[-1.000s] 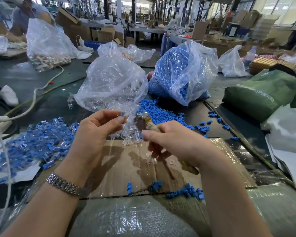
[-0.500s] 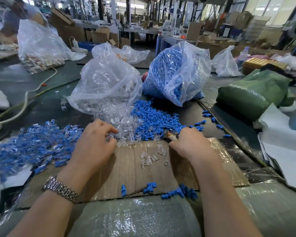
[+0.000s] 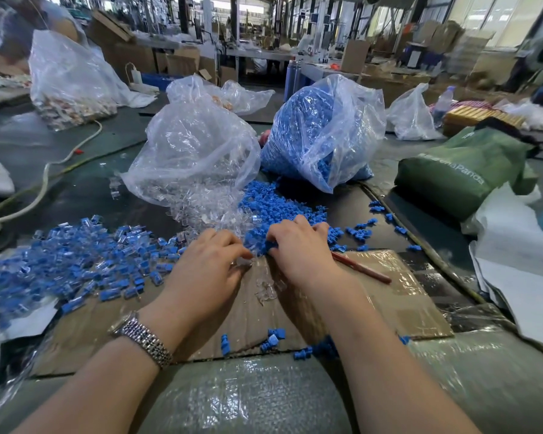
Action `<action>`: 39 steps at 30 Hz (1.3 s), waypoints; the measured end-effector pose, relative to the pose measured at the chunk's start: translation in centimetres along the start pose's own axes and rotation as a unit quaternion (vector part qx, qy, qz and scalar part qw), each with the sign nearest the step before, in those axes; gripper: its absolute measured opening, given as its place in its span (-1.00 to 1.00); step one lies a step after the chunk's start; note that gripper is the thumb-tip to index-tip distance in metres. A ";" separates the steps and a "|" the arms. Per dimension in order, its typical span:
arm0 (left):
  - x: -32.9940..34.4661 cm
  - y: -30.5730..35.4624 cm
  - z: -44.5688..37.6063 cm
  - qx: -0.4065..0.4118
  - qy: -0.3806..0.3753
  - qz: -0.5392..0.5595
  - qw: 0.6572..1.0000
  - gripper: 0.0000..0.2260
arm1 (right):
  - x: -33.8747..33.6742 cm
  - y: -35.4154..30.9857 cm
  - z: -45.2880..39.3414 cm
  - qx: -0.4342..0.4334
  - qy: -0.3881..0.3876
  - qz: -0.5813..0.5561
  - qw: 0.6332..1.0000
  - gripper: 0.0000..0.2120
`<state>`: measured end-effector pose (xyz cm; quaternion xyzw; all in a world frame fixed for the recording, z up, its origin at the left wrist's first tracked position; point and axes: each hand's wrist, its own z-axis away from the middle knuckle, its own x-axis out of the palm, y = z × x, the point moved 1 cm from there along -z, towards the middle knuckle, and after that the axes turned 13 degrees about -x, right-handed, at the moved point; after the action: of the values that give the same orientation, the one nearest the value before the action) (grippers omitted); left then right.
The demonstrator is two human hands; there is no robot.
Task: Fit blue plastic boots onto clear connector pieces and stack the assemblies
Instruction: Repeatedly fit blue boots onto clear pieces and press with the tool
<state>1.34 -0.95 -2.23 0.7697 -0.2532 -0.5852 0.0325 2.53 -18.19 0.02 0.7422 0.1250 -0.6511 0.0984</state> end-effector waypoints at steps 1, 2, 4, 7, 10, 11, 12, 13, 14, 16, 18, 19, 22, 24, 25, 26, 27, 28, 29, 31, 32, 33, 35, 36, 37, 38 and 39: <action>0.0 0.0 0.0 0.000 -0.004 0.002 1.000 -0.80 | 0.0 -0.1 0.0 -0.006 0.000 -0.017 1.000 -0.77; -0.1 0.0 0.1 -0.003 -0.009 0.008 1.000 -0.81 | -0.1 -0.1 0.1 -0.011 -0.002 -0.033 0.999 -0.77; -0.2 -0.1 0.2 -0.007 -0.015 0.019 1.000 -0.82 | -0.2 -0.2 0.3 -0.022 0.002 -0.047 0.999 -0.81; -0.4 -0.1 0.3 -0.016 -0.017 0.020 1.000 -0.85 | -0.5 0.0 0.7 -0.032 0.017 -0.067 0.997 -0.92; -0.7 0.3 0.4 -0.029 -0.012 0.067 0.997 -0.89 | -0.7 0.4 1.1 -0.026 0.040 -0.102 0.994 -0.94; -1.0 0.5 0.4 -0.034 -0.007 0.095 0.995 -0.91 | -0.8 0.6 1.3 -0.020 0.059 -0.138 0.988 -0.95; -1.3 0.7 0.5 -0.043 -0.005 0.128 0.991 -0.93 | -1.0 0.7 1.4 -0.013 0.083 -0.190 0.978 -0.95; -1.6 0.8 0.5 -0.055 -0.007 0.163 0.985 -0.94 | -1.2 0.8 1.6 -0.005 0.105 -0.245 0.964 -0.96; -1.9 0.8 0.6 -0.072 -0.014 0.202 0.977 -0.95 | -1.4 0.8 1.8 -0.001 0.121 -0.291 0.949 -0.97; -2.3 0.8 0.6 -0.116 -0.039 0.276 0.953 -0.95 | -1.6 0.6 2.0 -0.001 0.137 -0.353 0.925 -0.97; -2.5 0.7 0.5 -0.160 -0.063 0.344 0.923 -0.95 | -1.7 0.3 2.1 -0.004 0.138 -0.404 0.904 -0.97; -2.5 0.6 0.5 -0.181 -0.070 0.375 0.907 -0.95 | -1.8 0.2 2.1 -0.008 0.136 -0.431 0.892 -0.97; -2.7 0.3 0.4 -0.215 -0.083 0.444 0.866 -0.96 | -1.9 0.0 2.1 -0.038 0.119 -0.500 0.857 -0.95; -2.7 0.3 0.4 -0.212 -0.092 0.462 0.856 -0.96 | -1.9 -0.3 2.0 -0.060 0.111 -0.518 0.846 -0.94; -2.7 0.4 0.4 -0.206 -0.095 0.462 0.858 -0.95 | -1.8 -0.5 2.0 -0.067 0.108 -0.520 0.845 -0.94; -2.8 0.6 0.5 -0.198 -0.098 0.458 0.861 -0.93 | -1.8 -0.5 1.9 -0.070 0.106 -0.521 0.844 -0.93; -2.8 0.7 0.5 -0.190 -0.101 0.455 0.864 -0.90 | -1.7 -0.6 1.9 -0.071 0.105 -0.523 0.843 -0.93; -2.8 0.9 0.5 -0.184 -0.105 0.457 0.864 -0.88 | -1.7 -0.6 1.9 -0.070 0.104 -0.527 0.841 -0.93; -2.8 0.9 0.5 -0.183 -0.108 0.464 0.860 -0.87 | -1.7 -0.5 1.9 -0.068 0.106 -0.531 0.838 -0.93; -3.0 0.8 0.4 -0.200 -0.113 0.499 0.835 -0.84 | -1.8 -0.2 2.0 -0.058 0.125 -0.544 0.828 -0.95; -3.1 0.7 0.3 -0.213 -0.115 0.526 0.815 -0.80 | -1.9 0.0 2.0 -0.053 0.141 -0.551 0.821 -0.95; -3.2 0.5 0.3 -0.225 -0.122 0.554 0.792 -0.76 | -2.1 0.2 2.1 -0.048 0.155 -0.560 0.812 -0.96; -3.3 0.3 0.2 -0.239 -0.141 0.608 0.744 -0.74 | -2.3 0.4 2.2 -0.044 0.173 -0.584 0.792 -0.93; -3.3 0.2 0.2 -0.244 -0.149 0.634 0.719 -0.73 | -2.4 0.4 2.3 -0.046 0.177 -0.594 0.783 -0.92; -3.3 0.1 0.1 -0.251 -0.156 0.659 0.692 -0.72 | -2.5 0.3 2.3 -0.050 0.180 -0.601 0.777 -0.92; -3.4 0.1 0.1 -0.259 -0.161 0.681 0.666 -0.73 | -2.6 0.3 2.4 -0.054 0.184 -0.605 0.773 -0.93; -3.5 0.0 0.0 -0.265 -0.167 0.699 0.643 -0.76 | -2.6 0.2 2.4 -0.058 0.189 -0.606 0.771 -0.93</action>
<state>0.69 0.59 0.84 0.2110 -0.5510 -0.5492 0.5918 0.02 -19.28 2.28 0.6138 0.6025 -0.4134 -0.2990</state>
